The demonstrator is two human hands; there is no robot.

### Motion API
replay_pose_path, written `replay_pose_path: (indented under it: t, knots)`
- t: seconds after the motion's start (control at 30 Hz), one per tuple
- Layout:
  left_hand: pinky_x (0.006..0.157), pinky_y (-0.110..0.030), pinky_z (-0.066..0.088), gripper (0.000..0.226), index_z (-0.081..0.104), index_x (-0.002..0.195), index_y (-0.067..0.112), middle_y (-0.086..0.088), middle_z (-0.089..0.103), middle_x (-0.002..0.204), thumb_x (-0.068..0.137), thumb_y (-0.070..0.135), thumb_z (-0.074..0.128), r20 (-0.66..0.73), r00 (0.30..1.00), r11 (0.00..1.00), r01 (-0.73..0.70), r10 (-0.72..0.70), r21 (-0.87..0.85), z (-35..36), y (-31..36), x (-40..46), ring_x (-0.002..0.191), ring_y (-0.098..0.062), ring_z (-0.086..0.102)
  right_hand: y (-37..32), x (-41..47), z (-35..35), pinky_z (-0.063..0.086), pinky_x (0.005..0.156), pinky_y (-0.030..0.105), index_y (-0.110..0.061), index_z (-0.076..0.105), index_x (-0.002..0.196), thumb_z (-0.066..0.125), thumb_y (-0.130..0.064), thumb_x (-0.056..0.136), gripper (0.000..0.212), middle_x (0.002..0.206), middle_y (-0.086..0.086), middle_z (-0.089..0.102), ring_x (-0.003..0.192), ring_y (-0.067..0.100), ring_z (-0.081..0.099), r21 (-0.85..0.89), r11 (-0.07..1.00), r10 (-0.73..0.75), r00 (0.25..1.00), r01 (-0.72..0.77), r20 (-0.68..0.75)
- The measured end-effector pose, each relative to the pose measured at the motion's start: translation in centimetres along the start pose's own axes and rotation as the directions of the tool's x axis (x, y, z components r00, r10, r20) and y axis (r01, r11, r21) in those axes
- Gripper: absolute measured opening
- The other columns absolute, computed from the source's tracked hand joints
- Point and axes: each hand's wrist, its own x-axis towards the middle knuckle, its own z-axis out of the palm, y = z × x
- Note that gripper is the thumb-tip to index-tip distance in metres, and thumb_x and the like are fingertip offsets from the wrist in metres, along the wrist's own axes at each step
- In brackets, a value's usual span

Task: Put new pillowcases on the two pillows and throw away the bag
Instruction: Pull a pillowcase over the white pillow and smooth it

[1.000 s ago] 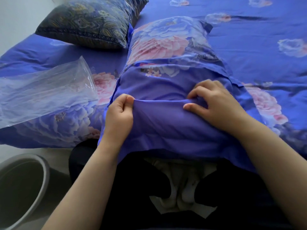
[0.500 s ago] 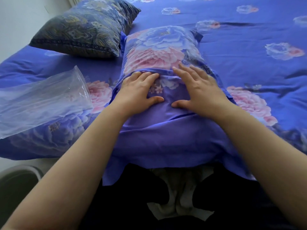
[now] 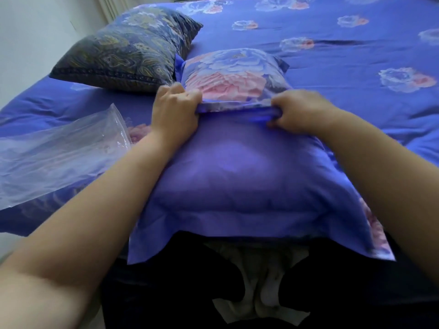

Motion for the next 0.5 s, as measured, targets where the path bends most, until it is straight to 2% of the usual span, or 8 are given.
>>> replay_pose_path:
  t: [0.07,0.1,0.2,0.3,0.33,0.4,0.47,0.5]
  knots:
    - [0.081,-0.039,0.033,0.017,0.061,0.078,0.012,-0.018,0.062,0.076,0.078,0.027,0.053,0.059,0.998,0.997,0.027,-0.023,-0.07,1.0,0.7,-0.3,0.083,-0.035,0.058,0.9,0.4,1.3,0.034,0.089,0.041,-0.013,0.058,0.09,0.052,-0.012,0.084,0.008,0.094,0.021,0.065,0.09,0.036,0.059,-0.055,0.986,0.124,0.92,-0.155,-0.371]
    - [0.089,-0.039,0.031,0.021,0.062,0.082,0.013,-0.016,0.063,0.083,0.08,0.032,0.054,0.093,0.996,0.996,0.019,-0.01,-0.091,1.2,0.8,-0.6,0.092,-0.034,0.058,1.3,0.3,2.4,0.033,0.092,0.044,-0.011,0.058,0.088,0.05,-0.005,0.081,0.012,0.084,0.022,0.065,0.084,0.037,0.06,-0.059,0.979,0.148,0.881,-0.194,-0.45]
    - [0.112,-0.049,0.007,0.018,0.062,0.093,0.021,-0.003,0.064,0.11,0.083,0.035,0.058,0.291,0.957,1.0,0.01,-0.001,-0.029,1.0,0.3,-1.1,0.13,-0.024,0.039,2.2,-0.2,5.2,0.021,0.106,0.054,-0.009,0.056,0.088,0.051,-0.004,0.079,0.011,0.078,0.018,0.064,0.088,0.033,0.06,-0.058,0.982,0.133,0.883,-0.178,-0.45]
    - [0.111,-0.06,-0.005,0.03,0.066,0.11,0.024,0.004,0.056,0.129,0.086,0.031,0.051,0.431,0.896,0.983,0.033,-0.109,0.179,1.8,-1.3,-1.3,0.143,-0.024,0.015,1.1,-0.9,5.8,0.001,0.11,0.061,-0.01,0.06,0.088,0.057,-0.02,0.081,0.013,0.092,0.012,0.068,0.11,0.026,0.058,-0.058,0.998,-0.043,0.905,0.021,-0.423]
    - [0.11,-0.061,-0.004,0.035,0.064,0.118,0.02,0.0,0.054,0.133,0.087,0.027,0.047,0.405,0.898,0.971,0.083,-0.169,0.222,2.2,-1.6,-1.2,0.143,-0.026,0.016,0.5,-1.1,5.6,-0.004,0.109,0.061,-0.011,0.059,0.091,0.057,-0.024,0.081,0.017,0.099,0.01,0.069,0.121,0.024,0.053,-0.085,0.994,-0.09,0.924,0.063,-0.372]
    - [0.111,-0.061,0.008,0.035,0.063,0.118,0.008,-0.013,0.06,0.124,0.09,0.018,0.044,0.311,0.919,0.959,0.178,-0.243,0.221,2.9,-1.9,-1.0,0.133,-0.033,0.036,-0.1,-1.0,4.9,-0.01,0.108,0.061,-0.012,0.055,0.097,0.054,-0.023,0.084,0.017,0.112,0.008,0.067,0.136,0.023,0.038,-0.129,0.991,-0.077,0.962,0.044,-0.263]
    - [0.103,-0.056,0.032,0.026,0.071,0.094,0.004,-0.017,0.068,0.094,0.088,0.018,0.049,0.203,0.95,0.958,0.195,-0.237,0.209,3.2,-1.4,-1.0,0.096,-0.036,0.059,0.5,-0.1,4.4,-0.009,0.107,0.065,-0.012,0.054,0.101,0.05,-0.016,0.086,0.017,0.12,0.008,0.063,0.14,0.028,0.029,-0.194,0.978,0.026,0.974,-0.071,-0.226]
    - [0.094,-0.049,0.042,0.021,0.071,0.082,0.007,-0.014,0.068,0.081,0.084,0.02,0.054,0.154,0.962,0.956,0.188,-0.225,0.224,3.3,-1.1,-1.0,0.08,-0.034,0.061,1.0,0.3,4.4,-0.007,0.107,0.066,-0.011,0.056,0.103,0.048,-0.014,0.087,0.018,0.12,0.009,0.063,0.139,0.031,0.031,-0.226,0.965,0.077,0.97,-0.131,-0.233]
